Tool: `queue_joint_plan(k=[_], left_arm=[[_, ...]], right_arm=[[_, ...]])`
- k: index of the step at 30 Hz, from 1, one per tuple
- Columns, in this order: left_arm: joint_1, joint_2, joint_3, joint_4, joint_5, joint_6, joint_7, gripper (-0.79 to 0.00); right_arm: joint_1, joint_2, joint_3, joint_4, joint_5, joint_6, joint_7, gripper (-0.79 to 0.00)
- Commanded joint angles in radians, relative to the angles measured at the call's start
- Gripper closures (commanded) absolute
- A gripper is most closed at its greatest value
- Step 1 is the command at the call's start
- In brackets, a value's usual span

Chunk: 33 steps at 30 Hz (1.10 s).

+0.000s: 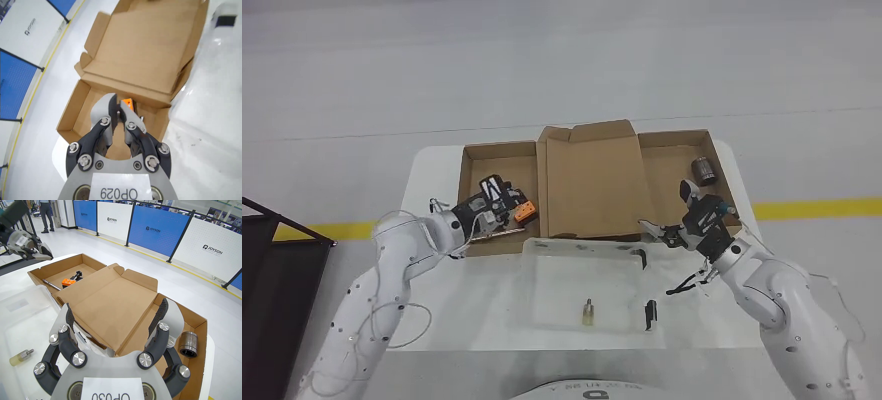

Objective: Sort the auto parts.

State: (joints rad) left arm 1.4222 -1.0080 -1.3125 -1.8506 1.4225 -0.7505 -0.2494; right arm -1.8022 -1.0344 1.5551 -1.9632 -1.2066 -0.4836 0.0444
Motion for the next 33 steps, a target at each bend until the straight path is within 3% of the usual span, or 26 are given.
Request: queue_joint_plan(k=[1, 8, 12, 17, 30, 33], left_arm=[[0.028, 0.005, -0.010, -0.050, -0.018, -0.052, 0.051, -0.785], [0.060, 0.009, 0.064, -0.177, -0.022, -0.196, 0.090, -0.785], [0.010, -0.002, 0.176, -0.156, -0.008, -0.223, 0.035, -0.785], [-0.081, -0.024, 0.288, -0.091, -0.022, -0.188, -0.001, -0.785], [-0.095, -0.028, 0.296, -0.086, -0.037, -0.169, 0.011, -0.785], [-0.065, -0.024, 0.261, -0.076, -0.031, -0.109, 0.037, -0.785]], right_arm=[[0.000, 0.000, 0.000, 0.000, 0.000, 0.000, 0.000, -0.785], [0.000, 0.000, 0.000, 0.000, 0.000, 0.000, 0.000, -0.785], [0.000, 0.000, 0.000, 0.000, 0.000, 0.000, 0.000, -0.785], [0.000, 0.000, 0.000, 0.000, 0.000, 0.000, 0.000, -0.785], [0.000, 0.000, 0.000, 0.000, 0.000, 0.000, 0.000, -0.785], [0.000, 0.000, 0.000, 0.000, 0.000, 0.000, 0.000, -0.785]])
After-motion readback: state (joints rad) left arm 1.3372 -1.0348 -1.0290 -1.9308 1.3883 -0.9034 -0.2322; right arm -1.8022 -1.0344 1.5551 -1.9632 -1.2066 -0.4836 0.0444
